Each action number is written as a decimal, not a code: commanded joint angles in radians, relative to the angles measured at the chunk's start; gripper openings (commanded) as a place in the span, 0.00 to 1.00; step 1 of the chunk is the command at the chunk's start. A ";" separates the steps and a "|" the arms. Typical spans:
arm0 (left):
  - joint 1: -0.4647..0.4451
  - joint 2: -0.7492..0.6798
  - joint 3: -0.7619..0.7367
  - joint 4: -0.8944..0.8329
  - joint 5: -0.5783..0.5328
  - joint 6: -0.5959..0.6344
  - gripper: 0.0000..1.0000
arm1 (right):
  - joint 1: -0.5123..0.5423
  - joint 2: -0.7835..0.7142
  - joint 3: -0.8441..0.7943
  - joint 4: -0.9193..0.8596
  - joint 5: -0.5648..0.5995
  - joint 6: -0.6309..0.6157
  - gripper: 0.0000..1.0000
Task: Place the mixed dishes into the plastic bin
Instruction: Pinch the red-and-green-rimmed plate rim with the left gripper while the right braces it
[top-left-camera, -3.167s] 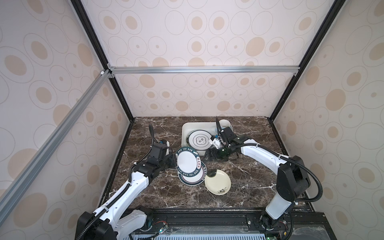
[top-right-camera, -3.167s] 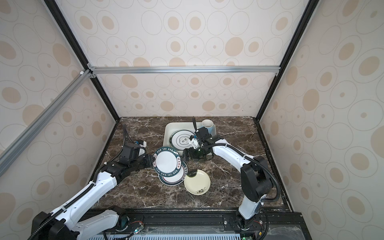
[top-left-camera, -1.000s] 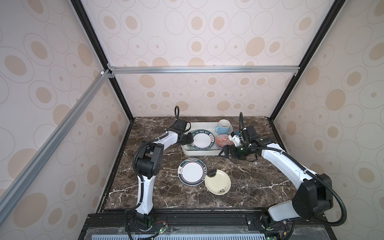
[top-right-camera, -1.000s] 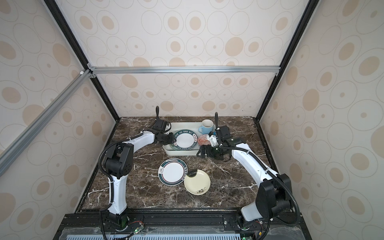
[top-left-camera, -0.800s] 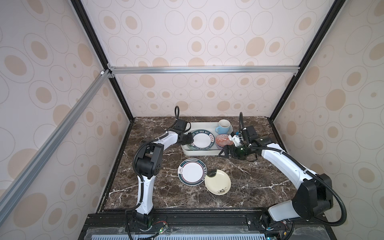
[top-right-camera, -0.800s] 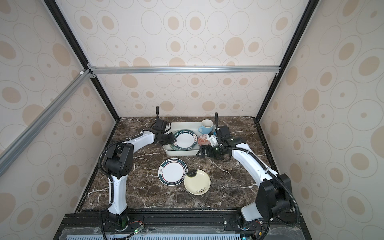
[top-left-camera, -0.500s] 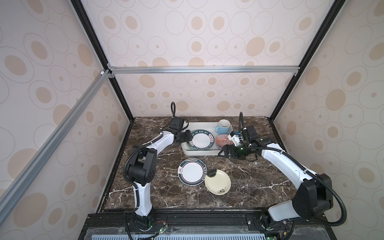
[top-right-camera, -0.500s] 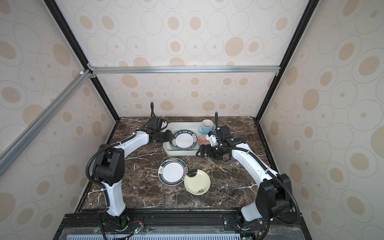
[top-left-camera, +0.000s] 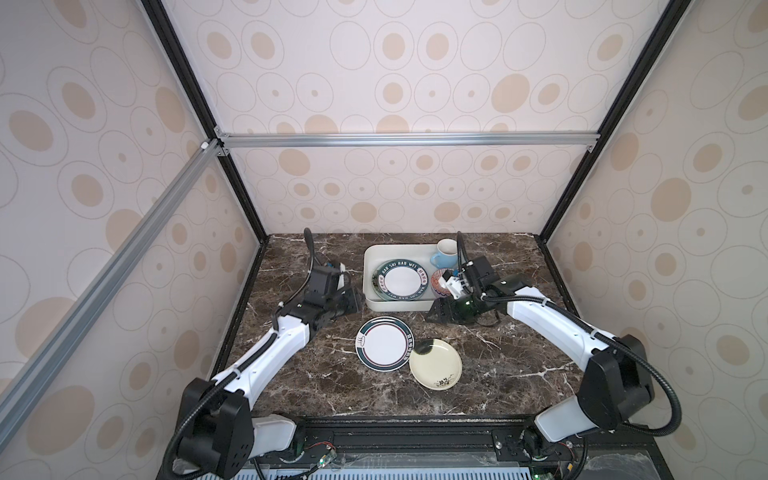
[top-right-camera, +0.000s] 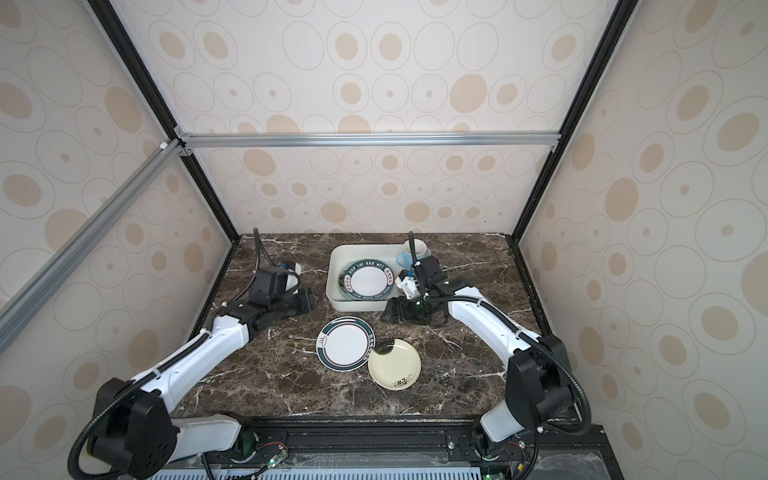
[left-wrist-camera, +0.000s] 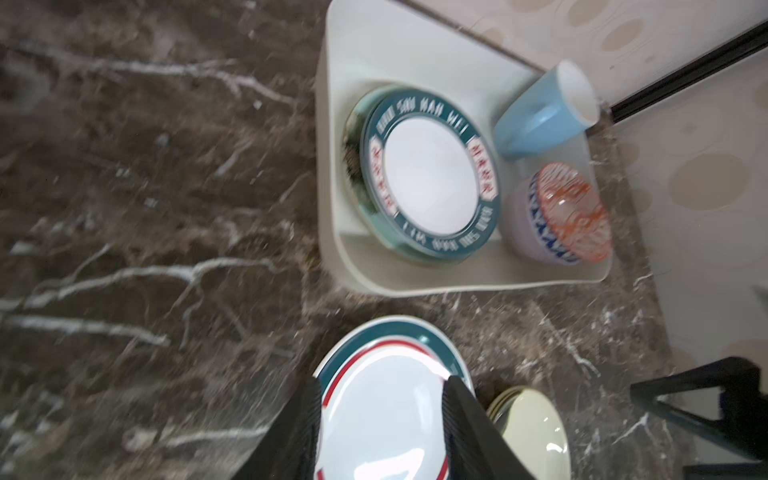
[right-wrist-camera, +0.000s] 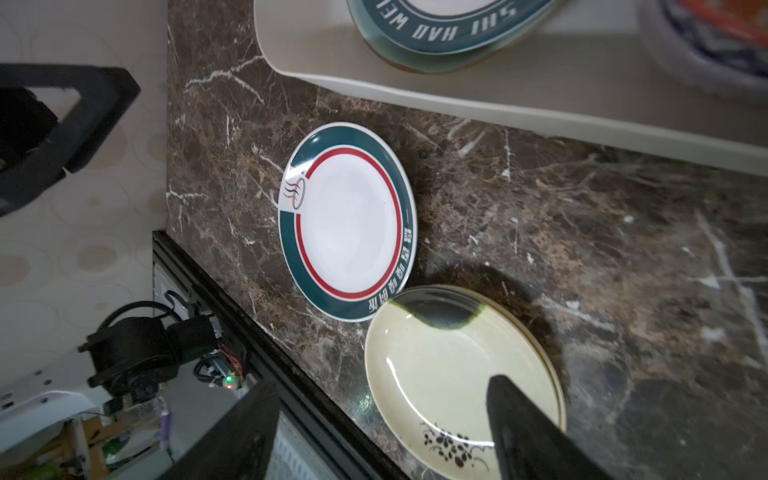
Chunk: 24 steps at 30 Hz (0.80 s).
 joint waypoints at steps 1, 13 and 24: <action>-0.005 -0.130 -0.105 -0.025 -0.089 -0.062 0.45 | 0.051 0.086 0.046 -0.017 0.044 -0.002 0.59; -0.004 -0.239 -0.365 0.065 -0.011 -0.112 0.61 | 0.106 0.280 0.124 -0.015 0.104 0.009 0.44; -0.005 -0.135 -0.414 0.216 0.069 -0.115 0.66 | 0.127 0.392 0.199 -0.043 0.119 0.004 0.35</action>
